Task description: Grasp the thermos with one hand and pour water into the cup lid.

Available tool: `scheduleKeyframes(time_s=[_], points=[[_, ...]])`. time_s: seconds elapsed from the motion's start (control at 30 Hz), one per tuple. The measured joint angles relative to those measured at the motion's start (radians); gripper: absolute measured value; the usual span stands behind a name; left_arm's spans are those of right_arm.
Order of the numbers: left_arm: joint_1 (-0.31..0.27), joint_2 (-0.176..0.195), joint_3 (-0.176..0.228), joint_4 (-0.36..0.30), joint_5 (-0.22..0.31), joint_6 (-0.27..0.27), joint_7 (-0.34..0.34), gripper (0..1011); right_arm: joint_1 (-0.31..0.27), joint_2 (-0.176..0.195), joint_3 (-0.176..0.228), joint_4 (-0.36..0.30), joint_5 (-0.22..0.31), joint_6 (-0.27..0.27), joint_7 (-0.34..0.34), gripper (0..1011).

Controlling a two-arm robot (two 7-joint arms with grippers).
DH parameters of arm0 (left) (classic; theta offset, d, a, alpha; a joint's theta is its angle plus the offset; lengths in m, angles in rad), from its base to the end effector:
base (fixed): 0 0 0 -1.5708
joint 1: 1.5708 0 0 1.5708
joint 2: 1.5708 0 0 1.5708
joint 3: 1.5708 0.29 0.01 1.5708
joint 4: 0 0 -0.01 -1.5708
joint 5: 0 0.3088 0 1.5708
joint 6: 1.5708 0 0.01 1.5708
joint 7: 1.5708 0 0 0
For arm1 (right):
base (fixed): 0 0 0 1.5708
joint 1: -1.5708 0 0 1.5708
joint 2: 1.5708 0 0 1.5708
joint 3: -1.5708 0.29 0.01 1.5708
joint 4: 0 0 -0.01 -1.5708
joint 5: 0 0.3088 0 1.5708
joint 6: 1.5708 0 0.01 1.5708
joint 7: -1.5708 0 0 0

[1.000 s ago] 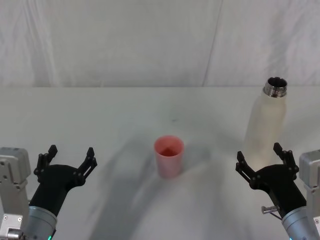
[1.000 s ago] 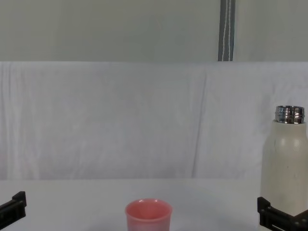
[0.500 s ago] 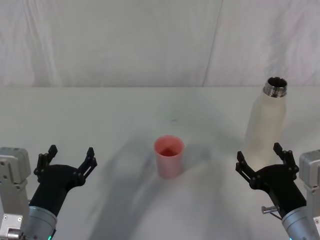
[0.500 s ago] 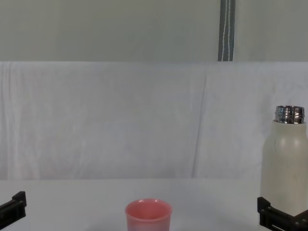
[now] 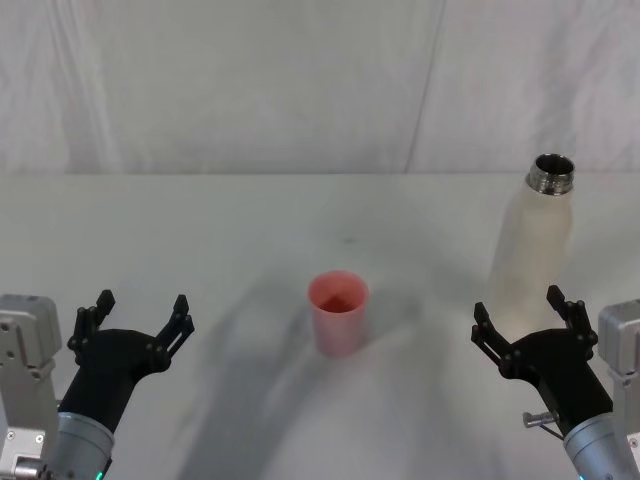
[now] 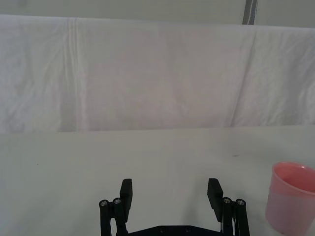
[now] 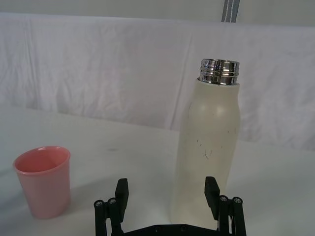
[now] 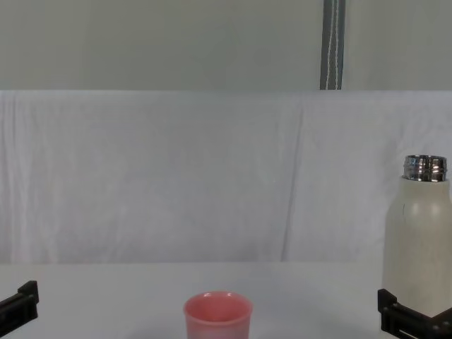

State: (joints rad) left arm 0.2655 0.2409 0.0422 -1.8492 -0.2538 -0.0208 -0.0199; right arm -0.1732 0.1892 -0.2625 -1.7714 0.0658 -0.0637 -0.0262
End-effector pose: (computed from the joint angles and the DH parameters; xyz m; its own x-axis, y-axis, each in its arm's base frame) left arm 0.2529 0.0375 -0.2853 0.1245 0.9917 -0.0327 -0.9921 0.1240 -0.0176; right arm 0.2659 0.0383 -0.2975 0.2626 -0.9625 0.0675 0.9628 0.2660 0.0479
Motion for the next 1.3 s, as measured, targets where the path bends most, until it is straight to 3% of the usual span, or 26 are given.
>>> scheduleKeyframes(time_s=[1.3], points=[[0.000, 0.000, 0.000, 0.000, 0.000, 0.000, 0.000, 1001, -0.003, -0.004, 0.006, 0.000, 0.001, 0.000, 0.005, 1001]])
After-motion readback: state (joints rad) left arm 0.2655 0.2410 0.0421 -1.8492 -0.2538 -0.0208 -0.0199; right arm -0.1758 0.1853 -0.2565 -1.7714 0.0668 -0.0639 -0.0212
